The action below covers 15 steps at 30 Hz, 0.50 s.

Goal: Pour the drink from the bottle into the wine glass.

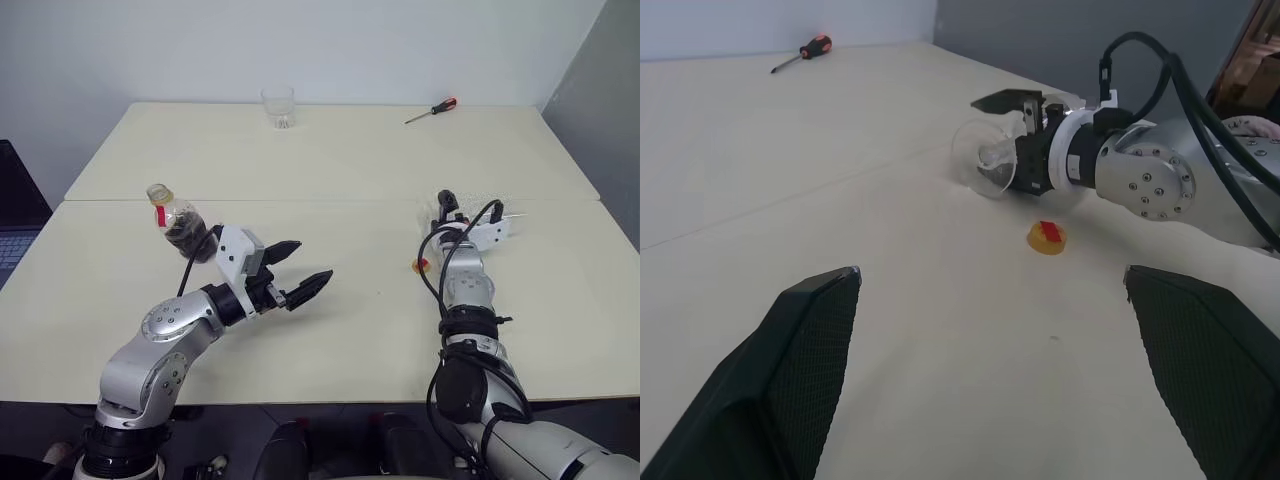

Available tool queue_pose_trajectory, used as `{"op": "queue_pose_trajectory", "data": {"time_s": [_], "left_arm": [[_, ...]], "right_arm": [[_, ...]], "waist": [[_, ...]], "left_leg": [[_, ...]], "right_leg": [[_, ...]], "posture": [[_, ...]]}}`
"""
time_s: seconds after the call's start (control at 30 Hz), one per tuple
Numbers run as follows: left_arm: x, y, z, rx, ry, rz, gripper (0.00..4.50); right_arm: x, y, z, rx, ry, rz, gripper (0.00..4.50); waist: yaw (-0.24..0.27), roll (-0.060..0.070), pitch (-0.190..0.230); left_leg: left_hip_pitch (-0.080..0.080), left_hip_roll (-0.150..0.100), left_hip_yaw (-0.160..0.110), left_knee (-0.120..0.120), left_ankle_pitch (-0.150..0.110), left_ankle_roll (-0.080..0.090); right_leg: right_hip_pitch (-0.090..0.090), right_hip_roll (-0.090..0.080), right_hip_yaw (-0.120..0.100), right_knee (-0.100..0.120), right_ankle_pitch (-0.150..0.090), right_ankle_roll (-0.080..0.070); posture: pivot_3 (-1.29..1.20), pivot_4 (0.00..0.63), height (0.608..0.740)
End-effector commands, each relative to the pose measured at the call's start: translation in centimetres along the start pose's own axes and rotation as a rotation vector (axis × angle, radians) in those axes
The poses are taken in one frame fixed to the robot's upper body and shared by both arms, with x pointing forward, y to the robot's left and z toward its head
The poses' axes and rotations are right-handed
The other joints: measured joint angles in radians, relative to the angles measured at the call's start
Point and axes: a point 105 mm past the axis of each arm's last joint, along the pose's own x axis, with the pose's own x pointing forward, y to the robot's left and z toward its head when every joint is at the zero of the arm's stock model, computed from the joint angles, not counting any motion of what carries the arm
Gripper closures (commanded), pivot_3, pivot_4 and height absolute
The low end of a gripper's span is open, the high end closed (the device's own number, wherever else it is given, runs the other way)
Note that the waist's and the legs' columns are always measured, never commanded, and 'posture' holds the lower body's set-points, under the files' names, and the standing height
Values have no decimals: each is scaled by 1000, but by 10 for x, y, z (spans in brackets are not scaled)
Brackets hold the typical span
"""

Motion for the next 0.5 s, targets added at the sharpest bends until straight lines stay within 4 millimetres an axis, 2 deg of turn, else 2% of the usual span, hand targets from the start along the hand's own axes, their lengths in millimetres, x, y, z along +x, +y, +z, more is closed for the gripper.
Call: {"op": "queue_pose_trajectory", "data": {"time_s": [0.03, 0.23, 0.27, 0.4, 0.5], "left_arm": [[-2, -5, 15, 43, -42, -23, 0], [-2, -7, 15, 39, -41, -39, 0], [-2, -8, 15, 38, -41, -39, 0], [-4, -10, 15, 35, -41, -41, 0], [-8, -12, 14, 33, -37, -39, 0]], "right_arm": [[0, -1, -1, -16, 3, -7, 1987], [0, -1, 0, -66, 6, -3, 3991], [-1, 5, 0, -132, 5, 25, 4275], [-5, 37, -6, -417, 20, 180, 4338], [-19, 72, -27, -665, 73, 392, 4338]], "waist": [[0, 0, 0], [0, 0, 0], [0, 0, 0], [1, 1, 0], [0, 4, 2]], "left_leg": [[0, 0, 0, 0, 0, 0], [0, 0, 0, 0, 0, 0], [0, 0, 0, 0, 0, 0], [0, 0, 0, 0, 0, 0], [-3, -1, 1, 0, 0, 0]], "right_leg": [[0, 0, 0, 0, 0, 0], [1, 0, 0, -2, 0, 0], [2, 0, 0, -2, 0, 0], [1, 0, 0, -3, 0, 0], [-1, -1, 1, -4, 0, 0]], "posture": [[0, 150, 740], [0, 150, 740], [0, 150, 740], [0, 150, 740], [0, 150, 740]]}}
